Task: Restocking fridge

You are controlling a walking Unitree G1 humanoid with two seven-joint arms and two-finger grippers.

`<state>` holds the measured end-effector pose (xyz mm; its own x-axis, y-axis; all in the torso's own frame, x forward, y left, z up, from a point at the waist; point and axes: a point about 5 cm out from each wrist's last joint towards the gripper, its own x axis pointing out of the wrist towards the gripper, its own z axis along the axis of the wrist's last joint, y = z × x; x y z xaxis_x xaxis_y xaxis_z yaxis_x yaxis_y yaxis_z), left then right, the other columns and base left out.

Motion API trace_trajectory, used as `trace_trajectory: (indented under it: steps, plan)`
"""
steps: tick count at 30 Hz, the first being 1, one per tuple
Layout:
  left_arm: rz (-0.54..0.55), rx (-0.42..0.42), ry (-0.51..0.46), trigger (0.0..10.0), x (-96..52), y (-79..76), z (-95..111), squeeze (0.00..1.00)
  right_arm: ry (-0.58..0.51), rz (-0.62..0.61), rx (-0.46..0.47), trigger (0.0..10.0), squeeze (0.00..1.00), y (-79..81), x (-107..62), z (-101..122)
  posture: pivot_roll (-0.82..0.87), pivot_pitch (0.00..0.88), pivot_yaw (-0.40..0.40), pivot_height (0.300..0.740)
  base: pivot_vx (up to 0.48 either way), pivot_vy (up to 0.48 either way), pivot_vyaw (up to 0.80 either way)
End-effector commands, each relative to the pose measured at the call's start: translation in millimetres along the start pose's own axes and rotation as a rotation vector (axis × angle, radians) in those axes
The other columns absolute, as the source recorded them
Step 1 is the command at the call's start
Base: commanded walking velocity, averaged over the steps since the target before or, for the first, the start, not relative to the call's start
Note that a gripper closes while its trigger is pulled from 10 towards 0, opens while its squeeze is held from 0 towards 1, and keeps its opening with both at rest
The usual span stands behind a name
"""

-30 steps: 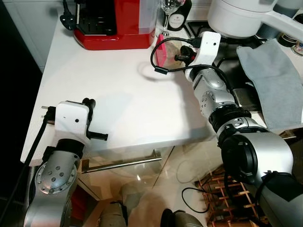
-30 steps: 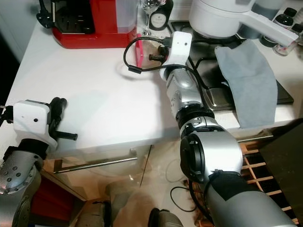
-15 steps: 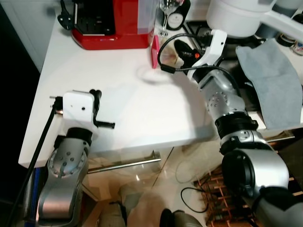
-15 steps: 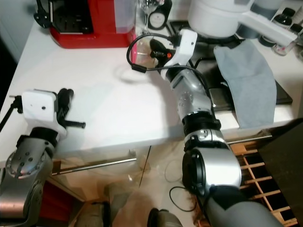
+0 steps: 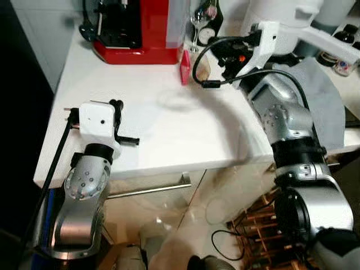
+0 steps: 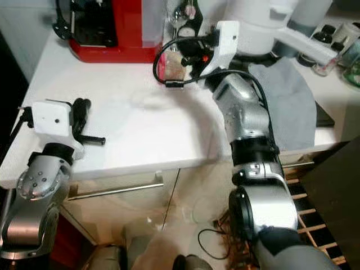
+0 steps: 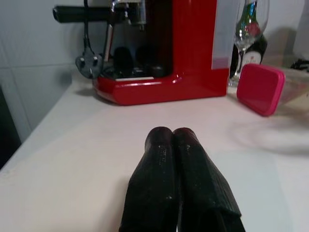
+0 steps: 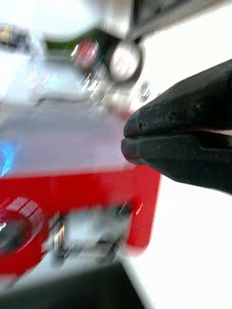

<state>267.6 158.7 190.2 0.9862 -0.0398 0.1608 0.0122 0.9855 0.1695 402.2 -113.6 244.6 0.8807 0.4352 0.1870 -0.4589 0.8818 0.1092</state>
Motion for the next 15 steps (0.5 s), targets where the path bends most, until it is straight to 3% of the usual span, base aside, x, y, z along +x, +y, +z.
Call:
trace_trajectory:
  steps: [1,7,15]
  plan:
    - [-0.008,-0.002,-0.016,10.0,2.8,-2.7,3.0,0.00,0.028,-0.053,-0.033,10.0,0.12,-1.7,3.6,-3.9,0.18,0.017,-0.104,0.740,0.000,0.000,0.00]
    - [0.013,0.026,-0.009,10.0,1.5,5.8,2.0,0.00,0.119,-0.044,-0.097,10.0,0.11,11.4,18.8,-13.3,0.22,0.031,-0.106,0.740,0.000,0.000,0.00]
    - [0.013,0.046,-0.003,10.0,4.3,8.2,1.5,0.00,0.255,0.035,-0.136,10.0,0.12,16.1,19.0,-29.2,0.22,0.032,-0.103,0.740,0.000,0.000,0.00]
